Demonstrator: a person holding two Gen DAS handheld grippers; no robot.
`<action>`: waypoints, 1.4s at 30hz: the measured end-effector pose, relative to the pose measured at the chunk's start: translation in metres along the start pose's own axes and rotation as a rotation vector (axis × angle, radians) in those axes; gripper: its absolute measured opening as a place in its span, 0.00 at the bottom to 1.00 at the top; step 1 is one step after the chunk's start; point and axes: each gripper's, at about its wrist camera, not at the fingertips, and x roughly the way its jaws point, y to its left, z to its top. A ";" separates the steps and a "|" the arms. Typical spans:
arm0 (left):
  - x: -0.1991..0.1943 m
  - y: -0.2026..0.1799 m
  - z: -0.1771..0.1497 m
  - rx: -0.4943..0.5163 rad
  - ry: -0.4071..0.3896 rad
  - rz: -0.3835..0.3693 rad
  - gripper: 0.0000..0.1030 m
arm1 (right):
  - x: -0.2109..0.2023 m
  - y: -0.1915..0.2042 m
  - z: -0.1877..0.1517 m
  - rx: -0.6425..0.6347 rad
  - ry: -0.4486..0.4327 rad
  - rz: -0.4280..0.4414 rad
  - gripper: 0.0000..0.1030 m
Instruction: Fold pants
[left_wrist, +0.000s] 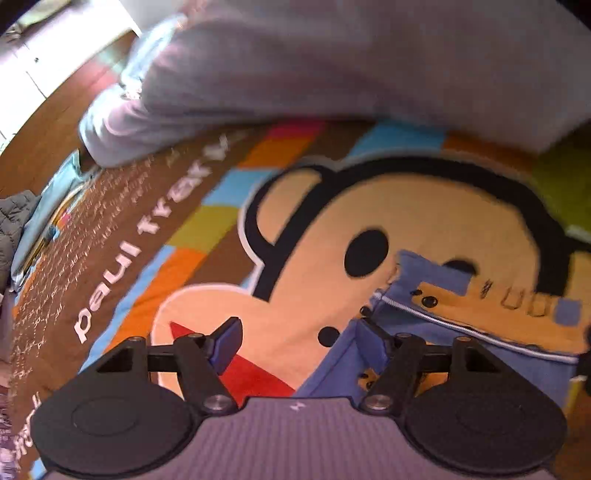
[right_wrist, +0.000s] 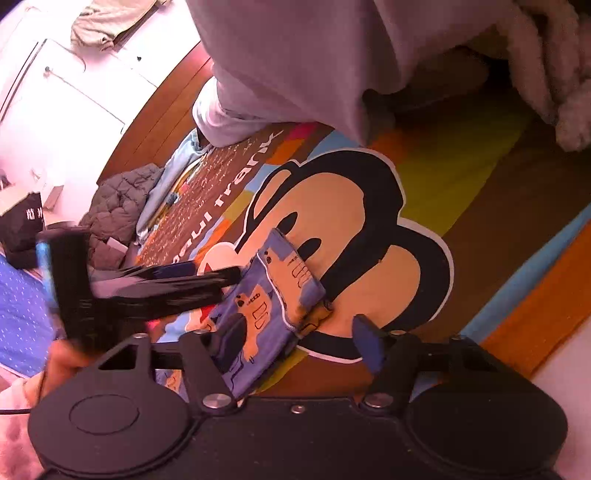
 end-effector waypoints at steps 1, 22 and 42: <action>0.006 -0.002 0.002 -0.008 0.016 0.009 0.77 | 0.001 -0.001 0.000 0.008 0.002 0.000 0.56; -0.035 0.083 -0.007 -0.510 0.081 -0.325 0.67 | 0.027 0.000 -0.001 0.285 -0.089 -0.082 0.13; -0.015 0.054 0.018 -0.484 0.338 -0.433 0.27 | 0.069 0.145 -0.071 -0.824 -0.068 -0.324 0.12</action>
